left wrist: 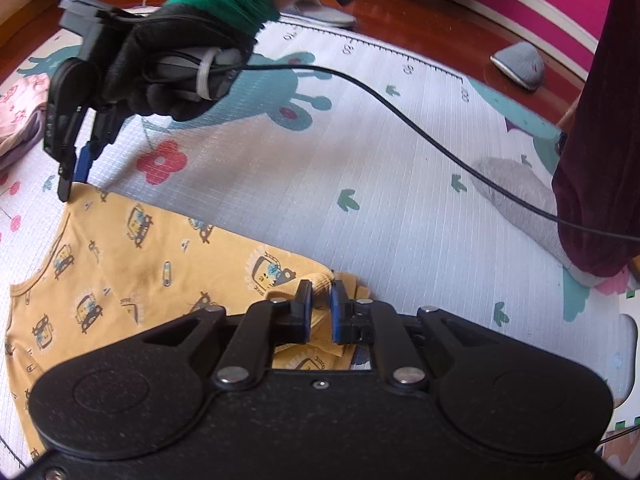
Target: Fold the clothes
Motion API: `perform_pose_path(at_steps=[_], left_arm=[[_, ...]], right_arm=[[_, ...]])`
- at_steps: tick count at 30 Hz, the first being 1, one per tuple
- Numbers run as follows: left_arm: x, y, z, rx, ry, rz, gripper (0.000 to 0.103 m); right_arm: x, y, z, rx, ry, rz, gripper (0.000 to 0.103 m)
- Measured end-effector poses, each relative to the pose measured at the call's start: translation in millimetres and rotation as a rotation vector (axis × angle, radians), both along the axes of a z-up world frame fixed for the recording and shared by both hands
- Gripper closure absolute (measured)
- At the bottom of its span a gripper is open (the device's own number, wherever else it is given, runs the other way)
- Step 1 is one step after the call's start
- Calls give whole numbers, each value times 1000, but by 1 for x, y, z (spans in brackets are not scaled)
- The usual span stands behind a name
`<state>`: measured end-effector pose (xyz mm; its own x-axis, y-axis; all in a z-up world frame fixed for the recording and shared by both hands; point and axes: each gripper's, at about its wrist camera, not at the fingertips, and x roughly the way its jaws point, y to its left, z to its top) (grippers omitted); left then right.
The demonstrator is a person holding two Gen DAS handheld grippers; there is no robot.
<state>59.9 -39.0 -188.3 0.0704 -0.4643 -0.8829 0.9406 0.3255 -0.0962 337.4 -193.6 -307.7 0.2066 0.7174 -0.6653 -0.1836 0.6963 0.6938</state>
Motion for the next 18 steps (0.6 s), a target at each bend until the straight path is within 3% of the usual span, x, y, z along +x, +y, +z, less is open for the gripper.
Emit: perform_pose_path(at_steps=[6,7,9,10,18], left_arm=[[-10,-12,-19,33,-1,-7,94],[-13,-12,-22,45,9,-22,91],[-14,-6,-21,24,54,-20,70],[-14,-2,-20,16,70,-16,69],[-10,26,-24,33,50,85,69]], right_arm=[[-1,3,3,-31,-27,27,84],[-1,4,4,-40,-36,34,84],[-2,6,7,-57,-54,50,83],[-3,8,8,-64,-63,58,83],[-8,14,15,-80,-102,97,75]])
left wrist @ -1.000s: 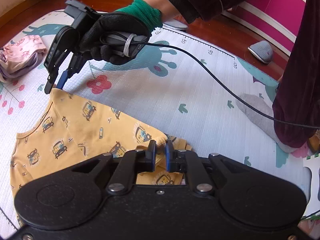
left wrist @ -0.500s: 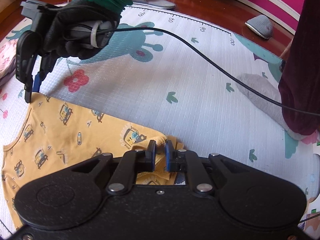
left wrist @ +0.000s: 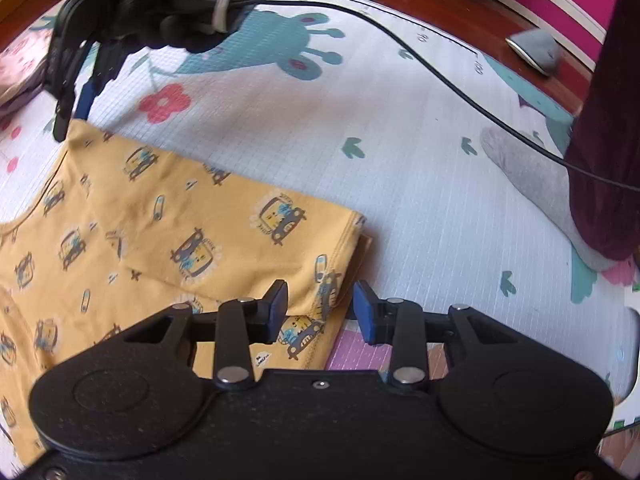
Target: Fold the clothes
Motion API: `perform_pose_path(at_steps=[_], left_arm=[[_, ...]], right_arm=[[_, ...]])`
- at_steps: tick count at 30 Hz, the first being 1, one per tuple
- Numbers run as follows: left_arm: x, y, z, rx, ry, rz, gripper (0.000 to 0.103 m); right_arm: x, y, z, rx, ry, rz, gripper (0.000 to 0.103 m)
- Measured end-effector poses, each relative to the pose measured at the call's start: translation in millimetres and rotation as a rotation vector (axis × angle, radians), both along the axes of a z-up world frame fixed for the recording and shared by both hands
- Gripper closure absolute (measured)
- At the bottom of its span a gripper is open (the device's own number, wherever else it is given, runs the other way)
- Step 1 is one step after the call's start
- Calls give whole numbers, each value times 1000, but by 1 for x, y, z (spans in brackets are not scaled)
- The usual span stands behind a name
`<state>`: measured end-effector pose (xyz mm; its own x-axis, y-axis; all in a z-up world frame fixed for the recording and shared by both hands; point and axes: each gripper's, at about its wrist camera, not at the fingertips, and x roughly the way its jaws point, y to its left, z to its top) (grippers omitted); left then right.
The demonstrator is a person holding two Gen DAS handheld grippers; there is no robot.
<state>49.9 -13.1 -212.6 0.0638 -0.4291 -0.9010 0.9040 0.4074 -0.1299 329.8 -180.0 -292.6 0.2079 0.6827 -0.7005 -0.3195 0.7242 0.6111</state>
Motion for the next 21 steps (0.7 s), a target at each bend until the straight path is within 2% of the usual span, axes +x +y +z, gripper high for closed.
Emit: perform_pose_path(at_steps=[2,6,8,10,13,14,21], left_arm=[[-8,-3,-1,-4,-43,-29,69],[-37,-15,-10,51,-238,-196,68],[-48,-16,-17,73,-296,-273,68],[-55,-14,-26,105,-384,-311,68],[-61,-12,-35,125,-485,-370,80],[-62,-12,-35,117,-492,-378,90],[-68,-1,-3,113,-556,-477,92]], right_arm=[[-2,4,1,-4,-6,17,72],[-4,9,-1,-12,-5,27,71],[-3,8,-1,-6,0,23,72],[-2,6,-2,-2,2,17,73],[0,2,-3,16,15,0,73],[0,1,-4,20,19,-3,73],[0,-3,-6,33,31,-14,74]])
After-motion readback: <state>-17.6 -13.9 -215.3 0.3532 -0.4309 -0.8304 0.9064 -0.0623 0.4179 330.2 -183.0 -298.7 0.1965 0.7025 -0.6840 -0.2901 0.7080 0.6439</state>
